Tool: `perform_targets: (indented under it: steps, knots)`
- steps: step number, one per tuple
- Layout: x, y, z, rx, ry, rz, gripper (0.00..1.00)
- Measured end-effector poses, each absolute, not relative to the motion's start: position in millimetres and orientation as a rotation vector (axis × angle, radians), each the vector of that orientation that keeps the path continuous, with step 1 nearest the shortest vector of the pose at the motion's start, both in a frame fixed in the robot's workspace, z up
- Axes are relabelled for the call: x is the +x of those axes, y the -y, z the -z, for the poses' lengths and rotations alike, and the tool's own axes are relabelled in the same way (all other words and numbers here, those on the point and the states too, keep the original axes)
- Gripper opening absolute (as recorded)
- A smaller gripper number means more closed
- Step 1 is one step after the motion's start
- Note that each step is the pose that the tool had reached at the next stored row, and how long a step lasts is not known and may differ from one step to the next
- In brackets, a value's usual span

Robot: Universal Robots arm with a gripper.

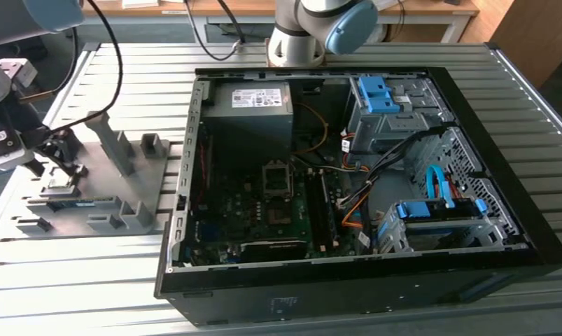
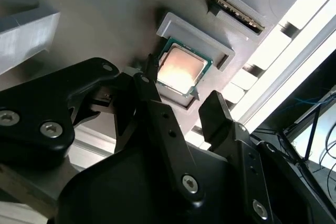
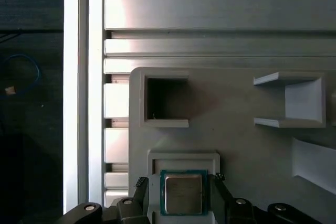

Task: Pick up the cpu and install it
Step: 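Pick up the cpu and move it towards the insertion slot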

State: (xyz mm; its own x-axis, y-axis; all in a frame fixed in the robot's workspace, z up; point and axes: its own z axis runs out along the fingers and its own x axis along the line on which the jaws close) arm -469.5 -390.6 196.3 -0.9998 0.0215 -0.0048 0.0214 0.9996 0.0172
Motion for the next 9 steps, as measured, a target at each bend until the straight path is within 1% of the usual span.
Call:
perform_targets:
  steps: [9]
  knots:
    - [-468.0, 390.6, -185.6, 0.034, -3.139, -0.025, 0.58]
